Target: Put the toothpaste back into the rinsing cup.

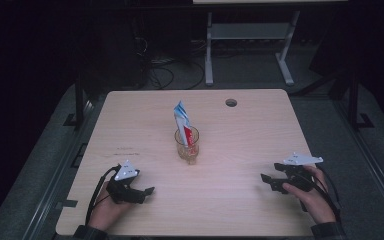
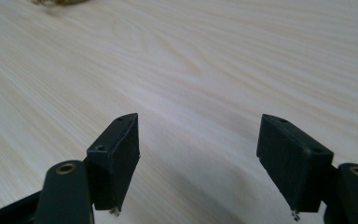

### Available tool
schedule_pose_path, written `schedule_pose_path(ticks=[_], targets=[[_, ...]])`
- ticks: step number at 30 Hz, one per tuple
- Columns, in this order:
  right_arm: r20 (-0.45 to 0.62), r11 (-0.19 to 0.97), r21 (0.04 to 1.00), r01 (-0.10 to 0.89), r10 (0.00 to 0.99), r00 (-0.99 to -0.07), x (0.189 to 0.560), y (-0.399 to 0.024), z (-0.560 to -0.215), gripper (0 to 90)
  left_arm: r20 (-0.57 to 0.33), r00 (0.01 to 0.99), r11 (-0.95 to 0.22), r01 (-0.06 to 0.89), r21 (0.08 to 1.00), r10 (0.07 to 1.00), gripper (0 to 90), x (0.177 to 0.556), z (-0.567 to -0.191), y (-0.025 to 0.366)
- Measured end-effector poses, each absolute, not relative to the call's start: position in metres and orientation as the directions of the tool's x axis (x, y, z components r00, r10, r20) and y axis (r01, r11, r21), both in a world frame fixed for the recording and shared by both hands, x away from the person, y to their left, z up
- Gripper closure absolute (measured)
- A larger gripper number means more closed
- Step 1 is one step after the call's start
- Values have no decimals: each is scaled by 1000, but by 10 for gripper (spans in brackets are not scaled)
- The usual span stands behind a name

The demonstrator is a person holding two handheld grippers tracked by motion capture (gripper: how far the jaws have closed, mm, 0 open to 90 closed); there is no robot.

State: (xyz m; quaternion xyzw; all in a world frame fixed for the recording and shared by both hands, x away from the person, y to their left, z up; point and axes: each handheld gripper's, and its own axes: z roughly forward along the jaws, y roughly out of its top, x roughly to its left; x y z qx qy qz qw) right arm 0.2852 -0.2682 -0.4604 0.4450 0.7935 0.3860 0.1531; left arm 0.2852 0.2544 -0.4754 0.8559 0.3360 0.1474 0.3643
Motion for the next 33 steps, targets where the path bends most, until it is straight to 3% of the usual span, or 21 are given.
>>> schedule_pose_path(ticks=[18,33], targets=[[76,313,733,604,845,-530,263,-286,-479,285,6,731,-509,469,722,682,132,285,-475,254],[29,360,727,584,835,-550,256,-284,-482,166,7,731,-508,467,723,682,132,285,-476,254]])
